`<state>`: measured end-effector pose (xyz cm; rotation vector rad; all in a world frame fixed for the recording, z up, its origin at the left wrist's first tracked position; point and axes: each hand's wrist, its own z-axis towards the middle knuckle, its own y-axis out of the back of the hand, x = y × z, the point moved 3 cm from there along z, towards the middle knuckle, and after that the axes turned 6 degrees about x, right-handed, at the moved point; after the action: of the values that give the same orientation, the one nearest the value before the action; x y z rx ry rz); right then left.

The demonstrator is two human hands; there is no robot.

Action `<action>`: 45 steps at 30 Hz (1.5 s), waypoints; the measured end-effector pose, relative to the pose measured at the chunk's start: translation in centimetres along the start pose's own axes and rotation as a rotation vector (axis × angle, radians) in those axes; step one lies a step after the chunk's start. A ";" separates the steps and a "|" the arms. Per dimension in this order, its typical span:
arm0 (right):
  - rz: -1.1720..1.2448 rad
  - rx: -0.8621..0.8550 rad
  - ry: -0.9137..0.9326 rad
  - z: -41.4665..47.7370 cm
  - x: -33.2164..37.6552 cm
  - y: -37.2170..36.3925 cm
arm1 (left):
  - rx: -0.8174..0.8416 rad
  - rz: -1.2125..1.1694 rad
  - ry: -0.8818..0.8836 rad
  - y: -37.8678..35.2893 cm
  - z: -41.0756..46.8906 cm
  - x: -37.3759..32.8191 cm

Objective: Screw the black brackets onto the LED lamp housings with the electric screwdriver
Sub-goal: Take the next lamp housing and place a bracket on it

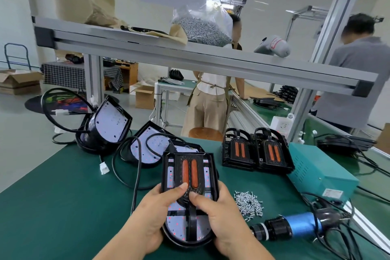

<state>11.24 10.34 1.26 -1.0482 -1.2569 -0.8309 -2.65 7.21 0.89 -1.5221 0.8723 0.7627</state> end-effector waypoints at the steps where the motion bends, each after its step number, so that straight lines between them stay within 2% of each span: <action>1: -0.002 -0.001 0.003 0.0 -0.1 0.0 | 0.004 0.005 0.002 0.1 0.1 0.0; 7: -0.010 0.022 0.003 0.0 -0.2 -0.1 | 0.017 0.030 -0.012 0.4 0.4 0.1; 16: 0.041 0.142 -0.065 -0.3 -0.4 -0.8 | -0.061 -0.016 -0.094 1.2 0.9 -0.3; 34: 0.007 0.095 -0.131 -0.4 -0.4 -0.9 | -0.041 0.014 -0.022 1.1 0.8 -0.6; 37: -0.019 0.054 -0.153 -0.3 -0.1 -0.8 | -0.020 0.040 -0.005 1.1 0.6 -0.8; 41: -0.113 -0.086 -0.153 0.0 0.4 0.0 | 0.020 0.097 0.026 0.7 0.0 -0.7; 45: -0.221 -0.156 -0.141 0.0 0.3 0.3 | 0.029 0.059 0.089 0.3 -0.3 -0.6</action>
<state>11.59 10.47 1.46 -1.1211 -1.4636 -1.0522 -3.23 6.99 1.24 -1.5199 0.9946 0.7264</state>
